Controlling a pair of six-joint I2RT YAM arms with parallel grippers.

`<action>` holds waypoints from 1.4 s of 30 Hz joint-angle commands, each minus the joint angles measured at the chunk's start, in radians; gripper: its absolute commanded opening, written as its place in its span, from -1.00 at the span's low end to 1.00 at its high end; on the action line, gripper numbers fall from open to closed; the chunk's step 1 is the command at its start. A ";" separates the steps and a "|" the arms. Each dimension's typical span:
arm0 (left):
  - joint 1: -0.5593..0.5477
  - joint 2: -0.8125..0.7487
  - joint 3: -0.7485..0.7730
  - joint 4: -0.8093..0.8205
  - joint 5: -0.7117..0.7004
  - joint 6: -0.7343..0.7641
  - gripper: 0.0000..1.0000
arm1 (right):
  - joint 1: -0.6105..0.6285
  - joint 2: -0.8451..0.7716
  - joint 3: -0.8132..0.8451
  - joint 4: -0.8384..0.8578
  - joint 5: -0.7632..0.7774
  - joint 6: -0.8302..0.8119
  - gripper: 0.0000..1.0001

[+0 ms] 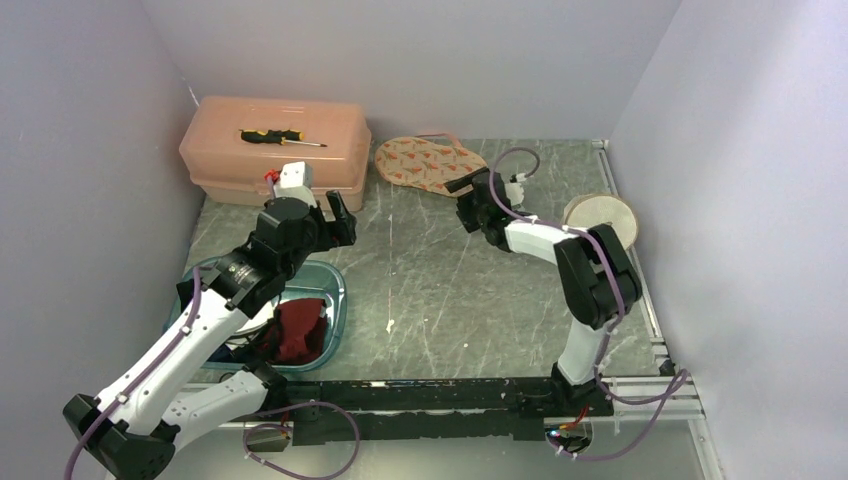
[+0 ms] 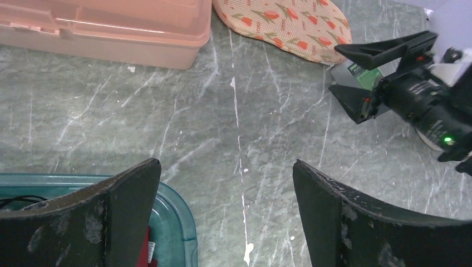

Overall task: Unzip the laundry bag and remove the bra
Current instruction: Pick up the laundry bag at the center of the board.

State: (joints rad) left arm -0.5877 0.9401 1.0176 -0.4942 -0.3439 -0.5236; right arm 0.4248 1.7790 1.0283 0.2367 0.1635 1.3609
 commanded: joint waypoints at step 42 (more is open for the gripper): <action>-0.026 0.029 0.004 0.008 -0.037 -0.013 0.82 | 0.019 0.365 0.295 0.033 0.257 0.167 -0.34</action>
State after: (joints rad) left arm -0.6086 0.9592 1.0149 -0.4984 -0.3840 -0.5533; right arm 0.4461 2.1624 1.3228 0.1818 0.4286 1.5650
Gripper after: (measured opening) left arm 0.915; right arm 0.401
